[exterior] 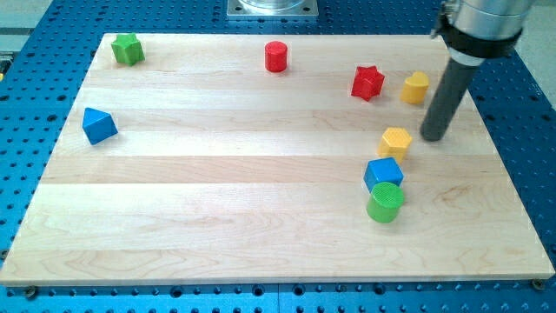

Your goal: Push the yellow hexagon towards bottom middle end

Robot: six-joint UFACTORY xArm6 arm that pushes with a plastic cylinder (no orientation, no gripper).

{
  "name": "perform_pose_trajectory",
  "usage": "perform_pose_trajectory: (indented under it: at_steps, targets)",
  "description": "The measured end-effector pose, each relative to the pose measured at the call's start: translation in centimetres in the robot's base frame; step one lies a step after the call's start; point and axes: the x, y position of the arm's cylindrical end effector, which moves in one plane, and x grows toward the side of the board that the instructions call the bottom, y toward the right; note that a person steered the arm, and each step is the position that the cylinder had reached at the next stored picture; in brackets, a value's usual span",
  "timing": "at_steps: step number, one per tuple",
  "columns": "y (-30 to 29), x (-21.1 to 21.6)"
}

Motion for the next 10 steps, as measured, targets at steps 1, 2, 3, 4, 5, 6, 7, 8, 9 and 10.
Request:
perform_pose_trajectory:
  at_steps: [1,2,3,4,5,6,7,8,9,10]
  targets:
    - [0.0,2.3]
    - [-3.0,2.9]
    - [-8.2,2.9]
    - [-13.0,2.9]
    - [-15.7,2.7]
    - [-16.5,-1.4]
    - [-17.7,-3.0]
    - [-17.9,2.3]
    - [-16.8,6.7]
    - [-15.8,6.8]
